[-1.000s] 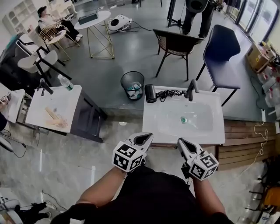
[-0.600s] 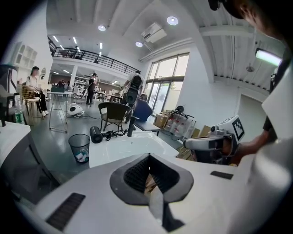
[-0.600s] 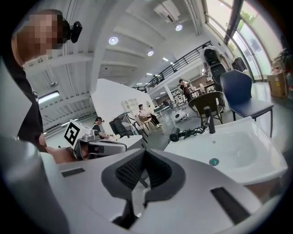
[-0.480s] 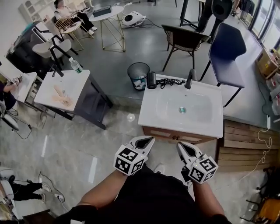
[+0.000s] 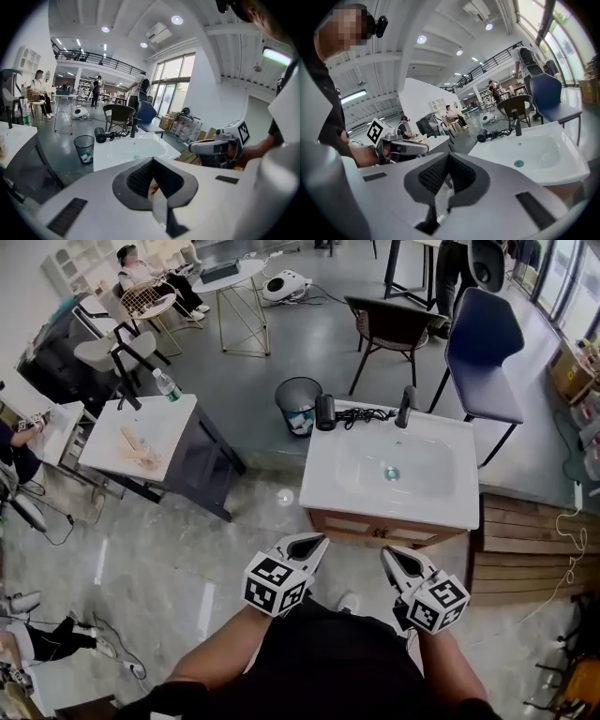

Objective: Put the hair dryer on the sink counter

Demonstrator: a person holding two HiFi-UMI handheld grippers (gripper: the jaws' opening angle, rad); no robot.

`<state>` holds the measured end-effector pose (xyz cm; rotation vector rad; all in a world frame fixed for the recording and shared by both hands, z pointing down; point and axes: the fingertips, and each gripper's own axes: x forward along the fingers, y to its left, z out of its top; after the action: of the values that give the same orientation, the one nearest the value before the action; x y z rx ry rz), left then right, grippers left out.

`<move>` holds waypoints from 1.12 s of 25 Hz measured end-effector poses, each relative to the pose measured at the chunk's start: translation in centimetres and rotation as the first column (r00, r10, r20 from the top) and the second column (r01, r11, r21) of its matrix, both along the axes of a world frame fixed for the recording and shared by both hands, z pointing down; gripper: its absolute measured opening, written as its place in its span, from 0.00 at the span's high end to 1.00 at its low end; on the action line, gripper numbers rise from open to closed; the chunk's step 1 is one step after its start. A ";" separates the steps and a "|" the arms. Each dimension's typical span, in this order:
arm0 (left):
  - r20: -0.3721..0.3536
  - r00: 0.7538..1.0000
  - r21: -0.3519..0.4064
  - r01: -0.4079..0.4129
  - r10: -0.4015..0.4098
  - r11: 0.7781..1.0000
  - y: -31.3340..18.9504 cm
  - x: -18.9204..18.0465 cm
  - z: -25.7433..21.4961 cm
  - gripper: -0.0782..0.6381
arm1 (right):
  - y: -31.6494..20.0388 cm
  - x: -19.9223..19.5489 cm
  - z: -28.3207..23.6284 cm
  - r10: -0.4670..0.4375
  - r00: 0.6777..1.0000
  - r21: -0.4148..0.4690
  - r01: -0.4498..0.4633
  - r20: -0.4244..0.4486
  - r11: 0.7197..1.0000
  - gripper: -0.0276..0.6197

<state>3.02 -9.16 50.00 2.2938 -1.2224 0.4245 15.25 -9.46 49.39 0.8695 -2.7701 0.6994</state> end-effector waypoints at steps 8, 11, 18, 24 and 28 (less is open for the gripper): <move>0.008 0.998 0.041 -0.070 0.069 0.997 -2.2 -2.1 -1.9 0.89 | -1.0 -2.7 -0.6 0.066 0.998 0.005 -0.066 -0.012 0.998 0.95; 0.008 0.996 0.034 -0.089 0.089 0.995 -2.4 -2.9 -1.8 0.89 | -0.9 -3.8 -0.8 0.088 0.996 0.019 -0.088 -0.015 0.996 0.95; -0.013 0.992 0.018 -0.125 0.126 0.992 -2.5 -4.1 -1.5 0.89 | -0.6 -5.2 -0.4 0.135 0.990 0.017 -0.135 -0.035 0.991 0.95; -0.010 0.989 0.018 -0.146 0.146 0.989 -2.6 -4.8 -1.4 0.89 | -0.7 -5.8 0.3 0.161 0.986 -0.005 -0.161 -0.049 0.987 0.95; 0.000 0.988 0.018 -0.153 0.153 0.988 -2.4 -5.2 -1.0 0.89 | -0.5 -6.1 0.5 0.162 0.986 -0.008 -0.163 -0.047 0.987 0.95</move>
<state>-2.16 -11.58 48.99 2.4117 -1.0573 0.4682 9.11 -9.99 49.86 1.1042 -2.6737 0.7102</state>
